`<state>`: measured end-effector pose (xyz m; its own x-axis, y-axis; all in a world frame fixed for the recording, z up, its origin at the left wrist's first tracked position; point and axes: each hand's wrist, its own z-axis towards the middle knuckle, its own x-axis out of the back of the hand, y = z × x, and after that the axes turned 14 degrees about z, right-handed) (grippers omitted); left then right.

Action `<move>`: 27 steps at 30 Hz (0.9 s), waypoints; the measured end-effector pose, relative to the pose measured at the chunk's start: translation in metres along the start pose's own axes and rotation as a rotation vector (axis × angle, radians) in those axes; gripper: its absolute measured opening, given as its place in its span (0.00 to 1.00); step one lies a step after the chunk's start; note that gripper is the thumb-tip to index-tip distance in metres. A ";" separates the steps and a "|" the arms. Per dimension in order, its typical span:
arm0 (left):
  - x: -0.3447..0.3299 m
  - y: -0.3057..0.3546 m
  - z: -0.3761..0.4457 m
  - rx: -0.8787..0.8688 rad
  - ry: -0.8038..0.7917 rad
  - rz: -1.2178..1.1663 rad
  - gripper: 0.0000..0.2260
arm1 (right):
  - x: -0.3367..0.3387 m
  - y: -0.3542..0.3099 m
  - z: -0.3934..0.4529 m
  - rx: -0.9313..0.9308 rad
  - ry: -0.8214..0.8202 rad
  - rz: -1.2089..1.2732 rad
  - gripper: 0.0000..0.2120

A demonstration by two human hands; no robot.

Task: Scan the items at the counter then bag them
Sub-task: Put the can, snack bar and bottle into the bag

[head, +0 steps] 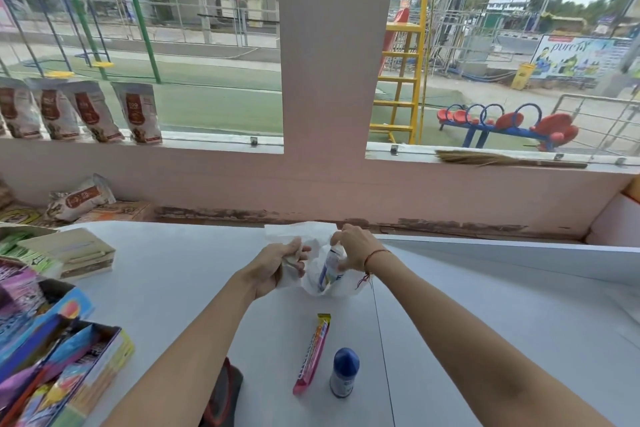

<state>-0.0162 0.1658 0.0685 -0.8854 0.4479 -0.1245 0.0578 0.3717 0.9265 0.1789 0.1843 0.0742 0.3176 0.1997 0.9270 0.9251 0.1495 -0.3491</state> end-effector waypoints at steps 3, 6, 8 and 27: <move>0.000 -0.007 0.001 -0.019 -0.001 0.067 0.15 | -0.013 0.001 -0.006 0.053 0.078 -0.073 0.19; 0.000 -0.013 0.001 -0.001 0.043 0.106 0.19 | -0.017 0.000 -0.017 0.160 0.205 -0.157 0.17; -0.002 -0.016 0.002 0.009 0.090 0.126 0.22 | -0.021 -0.009 -0.028 0.297 0.227 -0.088 0.09; 0.003 -0.028 -0.002 -0.033 0.298 0.132 0.22 | -0.005 0.043 -0.046 0.278 0.240 0.194 0.06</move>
<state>-0.0218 0.1550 0.0434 -0.9676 0.2309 0.1024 0.1703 0.2971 0.9395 0.2271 0.1449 0.0605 0.5505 0.0233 0.8345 0.7621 0.3940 -0.5137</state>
